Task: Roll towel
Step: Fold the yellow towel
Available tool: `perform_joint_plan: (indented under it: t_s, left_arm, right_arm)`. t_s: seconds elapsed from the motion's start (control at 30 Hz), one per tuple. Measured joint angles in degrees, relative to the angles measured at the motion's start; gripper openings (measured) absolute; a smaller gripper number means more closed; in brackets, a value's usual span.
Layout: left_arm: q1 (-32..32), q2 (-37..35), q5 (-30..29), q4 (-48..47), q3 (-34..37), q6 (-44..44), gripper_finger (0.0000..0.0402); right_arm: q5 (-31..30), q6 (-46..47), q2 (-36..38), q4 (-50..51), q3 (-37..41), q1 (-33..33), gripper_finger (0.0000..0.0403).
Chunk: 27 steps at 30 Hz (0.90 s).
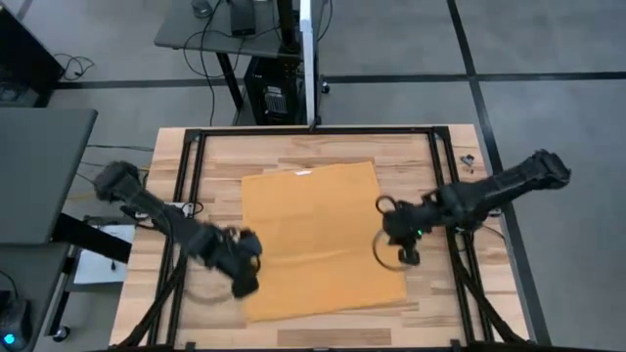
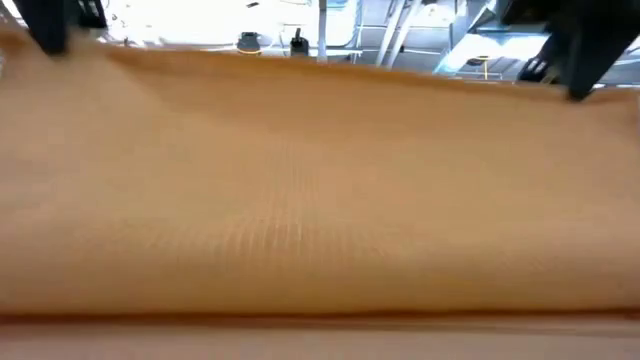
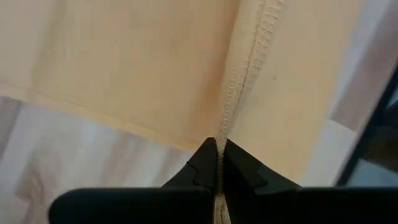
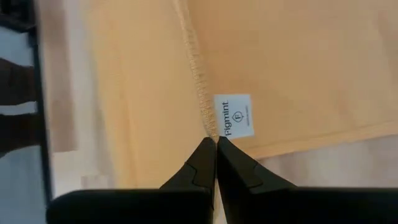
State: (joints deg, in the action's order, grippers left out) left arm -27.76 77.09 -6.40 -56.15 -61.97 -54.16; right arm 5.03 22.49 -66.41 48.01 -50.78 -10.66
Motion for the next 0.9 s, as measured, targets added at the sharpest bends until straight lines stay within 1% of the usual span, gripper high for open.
perform_joint_plan:
  t_s: [0.1,0.23,0.4,0.5,0.57,0.67,0.9]
  left_arm:
    - [7.27,-5.90,1.41,2.92,7.77,6.19,0.0000]
    - [17.37,-11.82,1.67,3.64,12.88,13.87,0.0000]
    - [28.36,-14.33,1.84,5.02,15.61,24.83,0.0000]
    - [33.49,-14.19,2.04,7.21,17.38,29.89,0.0000]
    - [36.36,-14.18,2.13,9.54,18.62,31.75,0.0000]
    - [40.41,-14.09,2.26,10.27,19.70,32.67,0.0000]
    - [46.57,-14.11,2.09,11.23,19.84,33.97,0.0000]
  right_arm:
    - [2.00,-3.84,-0.44,-2.56,2.05,8.20,0.0000]
    - [4.03,-6.95,-0.44,-5.02,3.38,18.15,0.0000]
    - [4.71,-12.06,-0.76,-5.48,3.32,28.33,0.0000]
    - [7.30,-13.77,-2.34,-6.05,3.30,33.71,0.0000]
    - [7.74,-14.59,-3.95,-7.28,3.30,36.61,0.0000]
    - [8.74,-14.98,-7.07,-9.45,3.30,40.47,0.0000]
    - [8.81,-15.44,-14.15,-16.24,3.30,47.20,0.0000]
